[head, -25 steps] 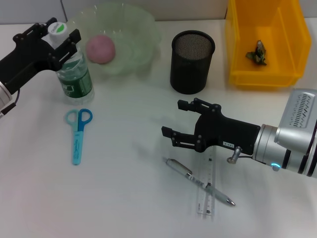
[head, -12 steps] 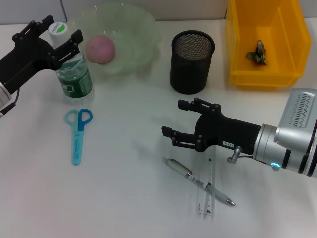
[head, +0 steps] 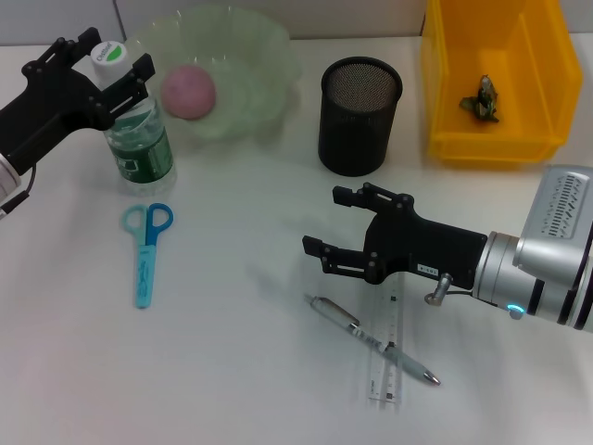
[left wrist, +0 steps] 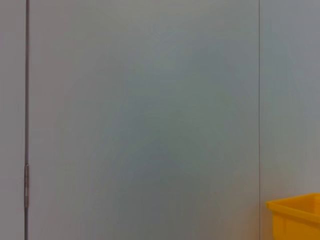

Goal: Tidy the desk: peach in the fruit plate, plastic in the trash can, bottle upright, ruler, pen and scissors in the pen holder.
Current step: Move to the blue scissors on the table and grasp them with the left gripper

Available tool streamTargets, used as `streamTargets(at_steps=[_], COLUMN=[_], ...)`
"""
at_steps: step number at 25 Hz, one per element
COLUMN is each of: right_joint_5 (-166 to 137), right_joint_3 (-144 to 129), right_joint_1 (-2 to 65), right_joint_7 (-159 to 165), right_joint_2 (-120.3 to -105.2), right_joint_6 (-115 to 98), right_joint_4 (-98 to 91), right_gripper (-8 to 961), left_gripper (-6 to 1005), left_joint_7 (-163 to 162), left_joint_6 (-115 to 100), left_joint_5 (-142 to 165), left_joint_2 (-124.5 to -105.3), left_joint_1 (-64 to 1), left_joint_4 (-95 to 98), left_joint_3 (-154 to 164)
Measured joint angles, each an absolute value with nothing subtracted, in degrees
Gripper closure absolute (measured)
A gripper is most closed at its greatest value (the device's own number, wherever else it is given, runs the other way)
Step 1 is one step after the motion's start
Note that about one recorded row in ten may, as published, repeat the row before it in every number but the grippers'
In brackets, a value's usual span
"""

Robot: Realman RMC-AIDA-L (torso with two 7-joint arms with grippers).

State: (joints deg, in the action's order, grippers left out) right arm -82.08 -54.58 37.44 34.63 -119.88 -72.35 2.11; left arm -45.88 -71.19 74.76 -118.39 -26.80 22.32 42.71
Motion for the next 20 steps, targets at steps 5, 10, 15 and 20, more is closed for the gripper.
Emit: streamTargets(at_steps=[5, 10, 15, 20], right_joint_5=[-82.08, -82.08, -82.08, -82.08], right_joint_3=[-54.52, -54.49, -54.31, -54.12], right_joint_1=[37.37, 37.35, 37.23, 37.08], right_joint_7=[34.63, 34.63, 34.62, 34.62], right_joint_2=[-119.88, -119.88, -119.88, -119.88], right_joint_6=[-72.38, -72.42, -72.62, -72.83], right_joint_4=[2.11, 2.11, 2.11, 2.11], right_gripper=[135, 135, 136, 136], left_gripper=[199, 200, 200, 200], left_joint_7=[-45.88, -45.88, -45.92, -46.79], left_joint_6=[-71.29, -71.47, -72.24, -73.80], left_joint_5=[74.51, 74.43, 74.02, 73.55], left_joint_2=[-118.39, -118.39, -118.39, -118.32], left_joint_1=[-26.64, -26.55, -26.39, -25.93], left_joint_4=[22.32, 22.32, 22.24, 22.27], left_joint_3=[42.71, 42.71, 42.63, 42.60])
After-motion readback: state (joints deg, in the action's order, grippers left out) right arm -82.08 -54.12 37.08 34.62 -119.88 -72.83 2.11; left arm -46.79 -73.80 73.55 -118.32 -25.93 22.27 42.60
